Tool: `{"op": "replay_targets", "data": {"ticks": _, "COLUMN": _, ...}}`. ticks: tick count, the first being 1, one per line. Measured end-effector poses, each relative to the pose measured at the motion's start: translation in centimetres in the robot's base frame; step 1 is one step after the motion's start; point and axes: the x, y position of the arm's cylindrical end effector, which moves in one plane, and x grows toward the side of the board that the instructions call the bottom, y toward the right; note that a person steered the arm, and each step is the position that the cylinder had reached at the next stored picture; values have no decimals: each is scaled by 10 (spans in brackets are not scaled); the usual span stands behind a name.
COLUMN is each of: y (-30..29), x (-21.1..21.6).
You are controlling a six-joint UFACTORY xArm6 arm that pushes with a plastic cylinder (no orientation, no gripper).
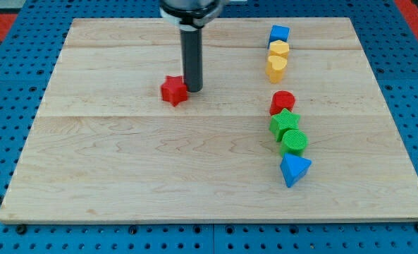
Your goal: Move the red circle left a bit
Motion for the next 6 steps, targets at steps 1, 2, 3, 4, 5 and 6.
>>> {"op": "replay_targets", "data": {"ticks": 1, "y": 78, "x": -25}}
{"op": "replay_targets", "data": {"ticks": 2, "y": 156, "x": -20}}
{"op": "replay_targets", "data": {"ticks": 3, "y": 174, "x": 0}}
{"op": "replay_targets", "data": {"ticks": 4, "y": 187, "x": 34}}
{"op": "replay_targets", "data": {"ticks": 5, "y": 146, "x": 49}}
{"op": "replay_targets", "data": {"ticks": 6, "y": 35, "x": 49}}
